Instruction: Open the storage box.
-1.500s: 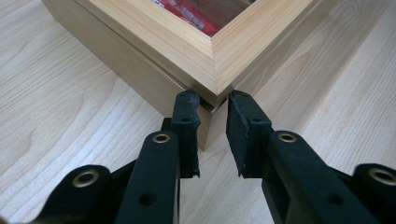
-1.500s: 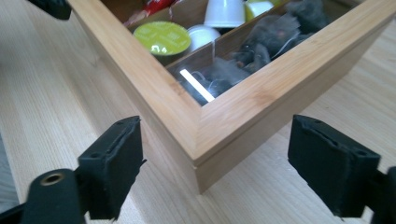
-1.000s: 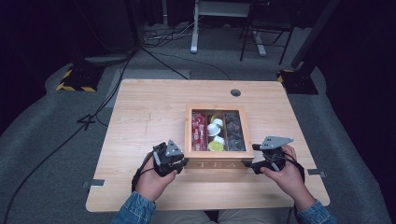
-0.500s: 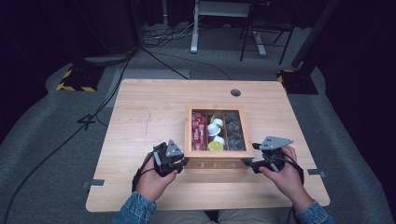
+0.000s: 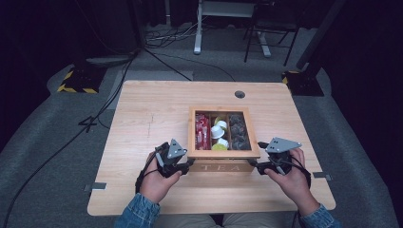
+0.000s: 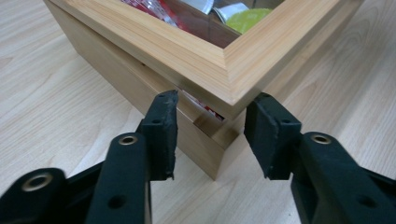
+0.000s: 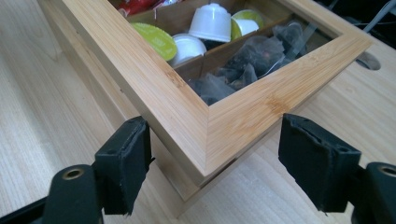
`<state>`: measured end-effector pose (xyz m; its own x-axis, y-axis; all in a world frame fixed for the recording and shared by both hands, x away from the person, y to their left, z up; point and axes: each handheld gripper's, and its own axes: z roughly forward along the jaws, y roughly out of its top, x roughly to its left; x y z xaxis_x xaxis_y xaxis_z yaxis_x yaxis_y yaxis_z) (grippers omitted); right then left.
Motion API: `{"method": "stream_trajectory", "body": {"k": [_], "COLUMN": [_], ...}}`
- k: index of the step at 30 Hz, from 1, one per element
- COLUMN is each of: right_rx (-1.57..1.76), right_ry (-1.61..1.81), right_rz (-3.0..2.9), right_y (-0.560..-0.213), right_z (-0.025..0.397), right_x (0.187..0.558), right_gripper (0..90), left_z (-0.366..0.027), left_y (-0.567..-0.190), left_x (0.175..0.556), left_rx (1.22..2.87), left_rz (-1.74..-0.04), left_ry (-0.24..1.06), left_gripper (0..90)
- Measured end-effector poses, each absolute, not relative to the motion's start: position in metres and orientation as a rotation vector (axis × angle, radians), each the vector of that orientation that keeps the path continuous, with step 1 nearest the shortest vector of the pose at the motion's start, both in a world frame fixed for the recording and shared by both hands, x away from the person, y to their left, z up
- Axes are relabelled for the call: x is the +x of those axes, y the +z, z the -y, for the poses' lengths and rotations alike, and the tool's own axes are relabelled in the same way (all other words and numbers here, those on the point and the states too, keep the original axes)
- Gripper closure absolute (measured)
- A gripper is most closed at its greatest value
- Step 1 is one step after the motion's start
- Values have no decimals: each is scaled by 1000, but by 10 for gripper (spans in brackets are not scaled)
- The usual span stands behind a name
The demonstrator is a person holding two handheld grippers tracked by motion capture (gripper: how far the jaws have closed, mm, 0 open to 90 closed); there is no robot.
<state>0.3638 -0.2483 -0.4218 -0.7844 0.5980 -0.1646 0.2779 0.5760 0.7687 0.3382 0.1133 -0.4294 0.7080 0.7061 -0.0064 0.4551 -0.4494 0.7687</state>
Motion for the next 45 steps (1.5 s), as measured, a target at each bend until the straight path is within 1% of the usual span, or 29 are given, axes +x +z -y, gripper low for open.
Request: {"method": "stream_trajectory", "body": {"k": [3,8,11,17,30,34,41,45], "right_rx": [704,681,660,646,645,627,588,585], "right_ry": [1085,1088,1082,1128,1240,1252,1233,1256], "right_rz": [-2382,-2342,-2326,-2299,-2252,-2272,-2292,-2276], "right_y": [-417,-406,-400,-385,-349,-341,-323,-313], "right_z": [249,247,245,245,250,250,249,248], "right_x": [364,364,366,373,395,402,415,422], "right_gripper": [258,258,262,271,328,365,393,410], "left_z": [-113,-111,-114,-123,-151,-160,-175,-182], "left_y": [-425,-419,-418,-417,-426,-429,-437,-443], "left_x": [342,347,352,358,361,360,356,354], "left_rx": [2117,2088,2087,2076,2071,2072,2044,2054], "left_rz": [-883,-867,-889,-941,-1057,-1084,-1161,-1190], "left_ry": [418,445,460,482,515,526,520,531], "left_gripper": [485,453,421,390,363,345,326,323]}}
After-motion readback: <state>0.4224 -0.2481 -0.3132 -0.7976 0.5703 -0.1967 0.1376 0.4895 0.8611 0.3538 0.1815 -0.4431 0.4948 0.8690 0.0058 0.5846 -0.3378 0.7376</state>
